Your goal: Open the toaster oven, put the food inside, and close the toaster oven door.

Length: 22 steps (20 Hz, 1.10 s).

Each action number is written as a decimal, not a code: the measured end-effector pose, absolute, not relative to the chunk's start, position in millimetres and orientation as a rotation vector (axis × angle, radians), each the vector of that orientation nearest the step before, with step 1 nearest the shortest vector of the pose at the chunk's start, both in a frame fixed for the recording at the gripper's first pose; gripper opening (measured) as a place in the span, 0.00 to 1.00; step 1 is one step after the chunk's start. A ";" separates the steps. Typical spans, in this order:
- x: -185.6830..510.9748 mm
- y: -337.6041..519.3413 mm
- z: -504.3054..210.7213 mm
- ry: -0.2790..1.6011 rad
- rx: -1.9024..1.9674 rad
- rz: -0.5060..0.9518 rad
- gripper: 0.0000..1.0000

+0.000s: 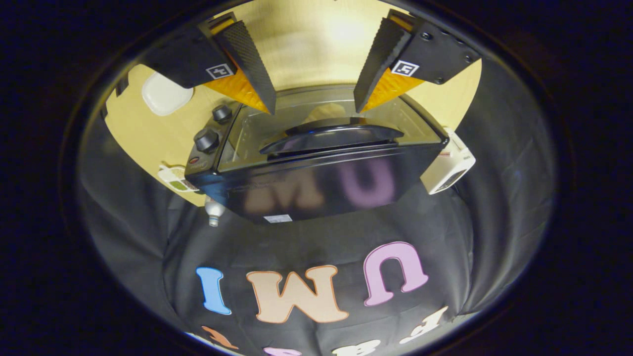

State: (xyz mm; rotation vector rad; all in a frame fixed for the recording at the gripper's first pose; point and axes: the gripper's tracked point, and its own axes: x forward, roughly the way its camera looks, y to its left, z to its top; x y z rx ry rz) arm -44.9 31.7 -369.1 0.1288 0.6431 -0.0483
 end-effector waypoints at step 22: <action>6.4 -4.2 -63.9 0.037 -0.002 -0.051 0.99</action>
